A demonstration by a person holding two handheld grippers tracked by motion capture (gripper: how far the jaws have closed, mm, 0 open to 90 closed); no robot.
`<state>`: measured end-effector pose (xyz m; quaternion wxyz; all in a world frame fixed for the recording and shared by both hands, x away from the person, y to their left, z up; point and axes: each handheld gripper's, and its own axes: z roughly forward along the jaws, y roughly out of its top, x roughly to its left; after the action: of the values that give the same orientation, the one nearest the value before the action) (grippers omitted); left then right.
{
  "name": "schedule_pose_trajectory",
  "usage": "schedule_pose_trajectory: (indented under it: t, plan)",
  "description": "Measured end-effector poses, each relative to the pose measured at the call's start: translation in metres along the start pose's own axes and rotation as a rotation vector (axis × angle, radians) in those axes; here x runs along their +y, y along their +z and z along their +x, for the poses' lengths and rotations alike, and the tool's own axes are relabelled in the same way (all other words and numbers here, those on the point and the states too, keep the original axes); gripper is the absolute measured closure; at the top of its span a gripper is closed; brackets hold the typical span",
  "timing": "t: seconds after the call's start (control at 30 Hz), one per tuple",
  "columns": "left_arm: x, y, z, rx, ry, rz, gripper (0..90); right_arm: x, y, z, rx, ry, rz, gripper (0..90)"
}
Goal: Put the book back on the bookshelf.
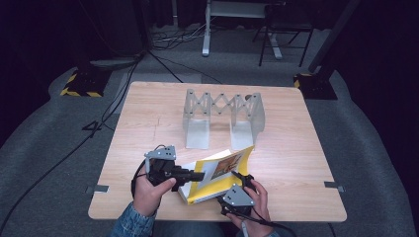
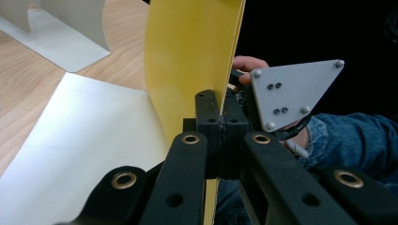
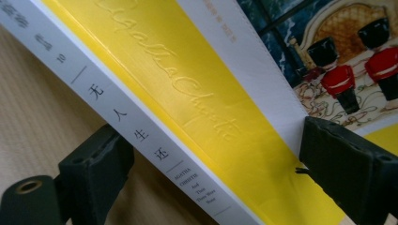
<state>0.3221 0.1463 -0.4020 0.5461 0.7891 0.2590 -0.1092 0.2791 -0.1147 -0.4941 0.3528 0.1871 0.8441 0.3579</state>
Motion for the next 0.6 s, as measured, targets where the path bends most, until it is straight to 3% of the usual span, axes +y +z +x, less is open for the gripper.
schedule_pose_trajectory:
  t: [0.13,0.17,0.27,0.3,0.33,0.37,0.4,0.43,0.53,0.57,0.6]
  plan:
    - [-0.001,0.001,0.001,-0.013,-0.009,-0.001,89.4,0.001,0.005,0.003,-0.039,-0.027,0.003,10.8]
    - [-0.001,0.0,0.003,-0.02,-0.012,-0.003,89.4,0.001,0.007,0.005,-0.071,-0.042,0.001,15.7]
    - [-0.002,0.0,0.003,-0.009,-0.018,-0.002,89.3,0.002,0.007,0.005,-0.086,-0.062,0.008,21.7]
    - [-0.002,0.0,0.003,0.001,-0.015,-0.002,89.3,0.002,0.007,0.006,-0.071,-0.068,0.016,30.4]
    - [-0.003,0.0,0.005,-0.007,-0.026,-0.007,89.3,0.003,0.006,0.009,-0.063,-0.132,0.023,44.3]
    - [-0.003,0.0,0.005,-0.007,-0.026,-0.007,89.3,0.004,0.005,0.011,-0.067,-0.168,0.029,48.2]
    - [-0.003,0.0,0.005,-0.009,-0.029,-0.008,89.3,0.004,0.005,0.011,-0.067,-0.168,0.029,48.2]
    - [-0.003,0.0,0.005,-0.002,-0.032,-0.009,89.1,0.006,0.004,0.014,-0.068,-0.205,0.04,53.1]
    - [-0.003,-0.003,0.005,0.027,-0.045,-0.013,84.3,0.008,0.003,0.016,-0.072,-0.239,0.049,56.4]
    - [-0.004,-0.004,0.006,0.054,-0.05,-0.021,84.3,0.008,0.003,0.017,-0.074,-0.255,0.056,57.9]
    - [-0.004,-0.008,0.007,0.114,-0.046,-0.042,77.7,0.009,0.002,0.019,-0.075,-0.284,0.066,61.8]
